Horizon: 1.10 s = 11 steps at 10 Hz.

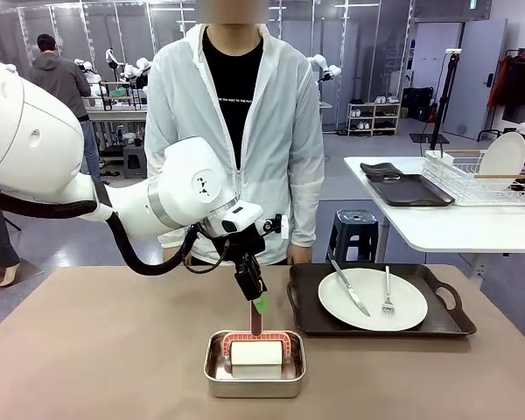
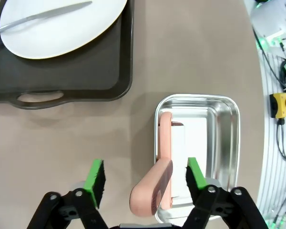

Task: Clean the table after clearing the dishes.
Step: Place the Lint Roller back on top of the Airtight Container.

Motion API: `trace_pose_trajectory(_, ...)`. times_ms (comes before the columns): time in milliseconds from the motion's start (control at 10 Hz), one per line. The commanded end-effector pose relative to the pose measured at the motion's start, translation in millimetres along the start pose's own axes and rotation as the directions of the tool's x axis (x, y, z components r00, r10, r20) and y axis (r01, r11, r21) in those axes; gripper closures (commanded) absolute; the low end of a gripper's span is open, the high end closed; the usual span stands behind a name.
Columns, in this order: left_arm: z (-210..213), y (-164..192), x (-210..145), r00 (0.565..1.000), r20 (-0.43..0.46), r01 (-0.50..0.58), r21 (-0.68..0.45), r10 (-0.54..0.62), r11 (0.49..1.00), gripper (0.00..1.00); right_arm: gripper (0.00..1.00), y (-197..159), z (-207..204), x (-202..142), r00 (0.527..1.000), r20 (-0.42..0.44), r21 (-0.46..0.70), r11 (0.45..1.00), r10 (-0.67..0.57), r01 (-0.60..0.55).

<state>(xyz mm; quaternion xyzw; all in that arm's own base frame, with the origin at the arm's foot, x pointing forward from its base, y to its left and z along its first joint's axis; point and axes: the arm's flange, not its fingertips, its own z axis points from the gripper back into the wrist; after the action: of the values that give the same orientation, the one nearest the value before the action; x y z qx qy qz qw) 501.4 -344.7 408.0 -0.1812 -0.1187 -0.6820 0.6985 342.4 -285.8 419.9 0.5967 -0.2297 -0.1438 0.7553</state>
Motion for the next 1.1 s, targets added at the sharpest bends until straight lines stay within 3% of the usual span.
trace_pose_trajectory(0,7.0,2.4,7.4,1.0,-0.03,-0.003,0.012,0.003,1.0,0.0,0.0,4.3,0.9,-2.0,1.0,0.004,0.007,1.0,0.0,0.0)
trace_pose_trajectory(400,22.6,1.0,13.6,0.996,-0.087,-0.006,-0.003,0.005,1.0,0.0,0.0,4.3,0.9,-2.0,1.0,0.004,0.007,1.0,0.0,0.0)
trace_pose_trajectory(500,13.5,1.8,13.2,0.999,-0.033,0.0,0.025,0.001,1.0,0.0,0.0,4.3,0.9,-2.0,1.0,0.004,0.007,1.0,0.0,0.0)
trace_pose_trajectory(1000,13.5,1.8,13.2,0.999,-0.033,0.0,0.025,0.001,1.0,0.0,0.0,4.3,0.9,-2.0,1.0,0.004,0.007,1.0,0.0,0.0)
